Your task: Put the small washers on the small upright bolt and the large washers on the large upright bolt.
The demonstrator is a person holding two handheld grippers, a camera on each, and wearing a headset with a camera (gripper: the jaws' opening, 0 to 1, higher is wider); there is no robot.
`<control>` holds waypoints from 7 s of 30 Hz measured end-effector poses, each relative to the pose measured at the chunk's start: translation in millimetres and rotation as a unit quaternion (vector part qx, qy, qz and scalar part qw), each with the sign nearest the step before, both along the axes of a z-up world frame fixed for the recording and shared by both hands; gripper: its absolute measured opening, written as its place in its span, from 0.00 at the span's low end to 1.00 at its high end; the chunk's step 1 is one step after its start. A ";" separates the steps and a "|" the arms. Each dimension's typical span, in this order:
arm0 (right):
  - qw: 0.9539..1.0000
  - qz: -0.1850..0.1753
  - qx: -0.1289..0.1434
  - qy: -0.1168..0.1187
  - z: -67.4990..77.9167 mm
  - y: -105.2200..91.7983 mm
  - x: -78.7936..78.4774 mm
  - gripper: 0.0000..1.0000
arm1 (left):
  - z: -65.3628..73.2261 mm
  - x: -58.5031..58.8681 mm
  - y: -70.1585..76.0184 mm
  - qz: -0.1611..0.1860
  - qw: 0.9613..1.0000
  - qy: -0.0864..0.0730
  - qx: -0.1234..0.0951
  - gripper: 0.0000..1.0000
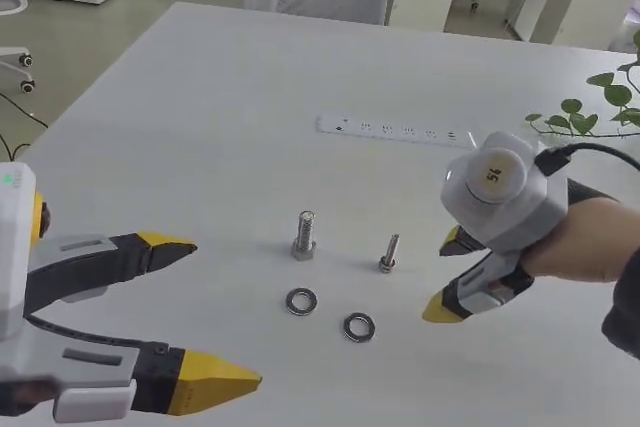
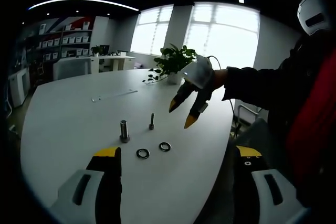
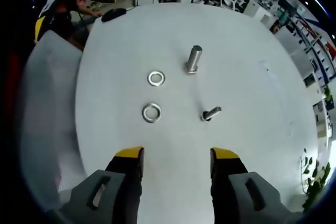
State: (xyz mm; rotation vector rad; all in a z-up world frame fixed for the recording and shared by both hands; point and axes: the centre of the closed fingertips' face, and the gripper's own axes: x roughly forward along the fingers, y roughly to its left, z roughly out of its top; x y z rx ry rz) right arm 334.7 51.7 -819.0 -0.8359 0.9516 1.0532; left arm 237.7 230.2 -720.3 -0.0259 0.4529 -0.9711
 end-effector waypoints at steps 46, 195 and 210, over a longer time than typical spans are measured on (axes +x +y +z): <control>0.995 0.063 -0.008 0.070 -46.2 63.3 -27.5 0.45 | 6.2 -12.7 3.3 0.003 1.000 -0.005 -0.003 0.88; 0.981 0.178 -0.080 -0.020 61.7 131.9 72.9 0.23 | -3.7 -6.3 14.6 0.028 0.999 0.003 -0.022 0.87; 0.978 0.188 -0.088 -0.004 37.2 141.1 80.3 0.23 | -4.1 -1.0 17.8 0.034 0.999 0.005 -0.017 0.88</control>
